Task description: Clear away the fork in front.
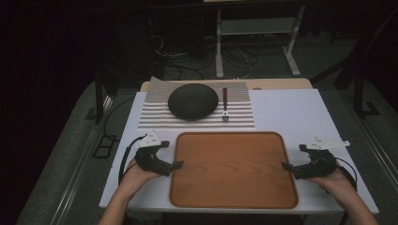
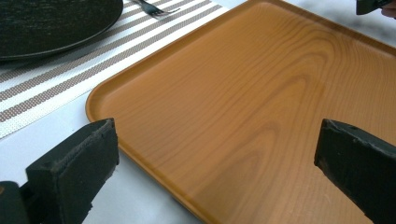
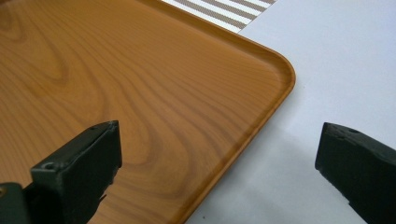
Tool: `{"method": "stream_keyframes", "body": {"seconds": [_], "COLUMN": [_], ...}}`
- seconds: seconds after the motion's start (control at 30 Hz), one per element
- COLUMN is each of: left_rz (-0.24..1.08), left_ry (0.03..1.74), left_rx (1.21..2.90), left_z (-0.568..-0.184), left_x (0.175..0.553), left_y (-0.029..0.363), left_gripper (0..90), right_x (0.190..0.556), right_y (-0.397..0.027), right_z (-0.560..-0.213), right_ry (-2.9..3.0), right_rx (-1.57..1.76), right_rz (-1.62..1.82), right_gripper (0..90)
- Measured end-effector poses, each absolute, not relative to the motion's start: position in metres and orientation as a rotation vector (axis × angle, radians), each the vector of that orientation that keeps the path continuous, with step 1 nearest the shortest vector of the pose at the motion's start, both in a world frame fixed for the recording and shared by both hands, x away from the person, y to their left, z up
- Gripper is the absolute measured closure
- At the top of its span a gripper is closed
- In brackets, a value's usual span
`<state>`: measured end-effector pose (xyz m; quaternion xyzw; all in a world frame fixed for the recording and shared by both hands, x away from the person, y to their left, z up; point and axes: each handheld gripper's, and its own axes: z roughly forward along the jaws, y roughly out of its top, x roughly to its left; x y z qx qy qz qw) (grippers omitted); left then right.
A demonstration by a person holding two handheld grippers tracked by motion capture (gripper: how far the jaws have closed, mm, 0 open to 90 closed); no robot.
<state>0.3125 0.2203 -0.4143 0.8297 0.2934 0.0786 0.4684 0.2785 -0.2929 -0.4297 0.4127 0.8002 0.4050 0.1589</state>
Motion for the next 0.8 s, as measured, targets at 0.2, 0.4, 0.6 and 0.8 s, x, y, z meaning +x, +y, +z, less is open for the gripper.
{"method": "stream_keyframes", "body": {"seconds": [0.2, 0.4, 0.6, 0.8], "left_rz": [0.192, 0.201, 0.203, 0.212], "left_ry": [0.718, 0.71, 0.708, 0.714], "left_rx": [2.045, 2.039, 2.035, 2.033], "left_z": [-0.415, -0.415, -0.415, -0.415], "left_x": [0.311, 0.311, 0.308, 0.308], "left_y": [0.219, 0.217, 0.217, 0.216], "left_gripper": [0.0, 0.0, 0.0, 0.0], "right_x": [0.28, 0.282, 0.291, 0.297], "right_y": [-0.291, -0.285, -0.279, -0.273], "right_z": [-0.428, -0.425, -0.424, -0.426], "right_ry": [2.3, 2.298, 2.301, 2.349], "right_rx": [1.197, 1.199, 1.239, 1.244], "right_rz": [1.177, 1.174, 1.159, 1.121], "right_gripper": [0.6, 0.8, 0.7, 0.8]}}
